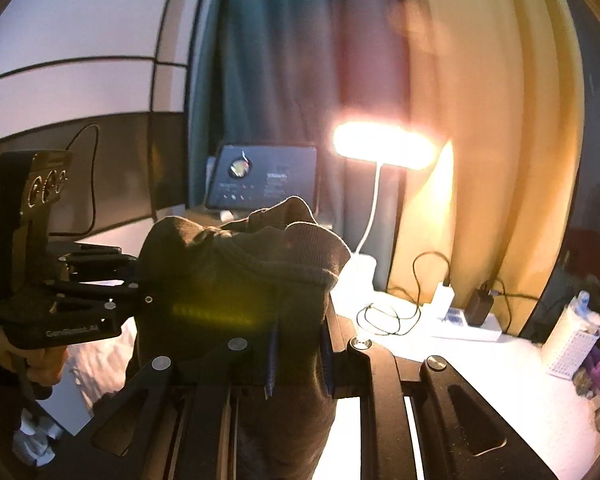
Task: Fold small clothes
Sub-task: 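Lift the held hem end with both grippers and fold it toward the collar, then lay the folded end onto the shirt and open both grippers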
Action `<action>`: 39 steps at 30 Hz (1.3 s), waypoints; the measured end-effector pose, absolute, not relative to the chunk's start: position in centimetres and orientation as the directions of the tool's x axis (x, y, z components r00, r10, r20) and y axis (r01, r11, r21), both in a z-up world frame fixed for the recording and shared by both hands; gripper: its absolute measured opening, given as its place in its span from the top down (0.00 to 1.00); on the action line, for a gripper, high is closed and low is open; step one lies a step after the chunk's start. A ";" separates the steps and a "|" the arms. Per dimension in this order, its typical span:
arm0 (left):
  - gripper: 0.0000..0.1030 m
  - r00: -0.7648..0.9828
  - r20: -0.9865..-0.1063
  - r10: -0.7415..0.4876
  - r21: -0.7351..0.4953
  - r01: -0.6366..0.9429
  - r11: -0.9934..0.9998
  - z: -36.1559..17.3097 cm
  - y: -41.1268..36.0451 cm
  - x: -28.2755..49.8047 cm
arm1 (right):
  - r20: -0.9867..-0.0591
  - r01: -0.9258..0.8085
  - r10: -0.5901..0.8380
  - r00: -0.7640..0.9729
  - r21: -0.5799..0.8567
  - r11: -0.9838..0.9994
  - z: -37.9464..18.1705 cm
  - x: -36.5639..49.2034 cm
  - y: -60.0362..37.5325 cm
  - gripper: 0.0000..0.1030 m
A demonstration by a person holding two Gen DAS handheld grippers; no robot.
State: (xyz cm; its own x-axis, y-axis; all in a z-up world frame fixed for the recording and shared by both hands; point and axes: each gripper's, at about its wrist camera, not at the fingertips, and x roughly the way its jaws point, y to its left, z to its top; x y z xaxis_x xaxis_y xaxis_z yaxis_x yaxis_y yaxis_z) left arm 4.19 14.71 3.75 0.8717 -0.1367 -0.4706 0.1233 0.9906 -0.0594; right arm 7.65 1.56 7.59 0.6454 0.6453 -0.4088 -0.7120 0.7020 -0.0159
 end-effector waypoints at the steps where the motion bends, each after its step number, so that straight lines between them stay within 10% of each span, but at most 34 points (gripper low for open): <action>1: 0.83 0.866 -0.480 -0.138 -0.065 0.122 0.990 3.4 14.8 4.6 | -0.419 -0.712 0.643 0.641 -0.012 0.702 7.2 8.2 1.7 0.83; 30: 0.88 0.641 -0.764 -0.069 -0.103 -0.016 0.995 -8.0 20.9 18.4 | -0.698 -0.635 0.525 0.487 0.129 0.761 -8.2 24.2 6.6 0.83; 34: 0.60 0.596 -0.802 -0.040 -0.098 -0.065 0.993 -9.7 21.7 19.3 | -0.732 -0.613 0.501 0.463 0.144 0.777 -9.2 25.4 5.8 0.83; 39: 0.57 0.599 -0.797 -0.085 -0.127 -0.028 0.991 -9.5 21.3 19.5 | -0.758 -0.604 0.486 0.436 0.154 0.782 -10.0 25.7 5.3 0.82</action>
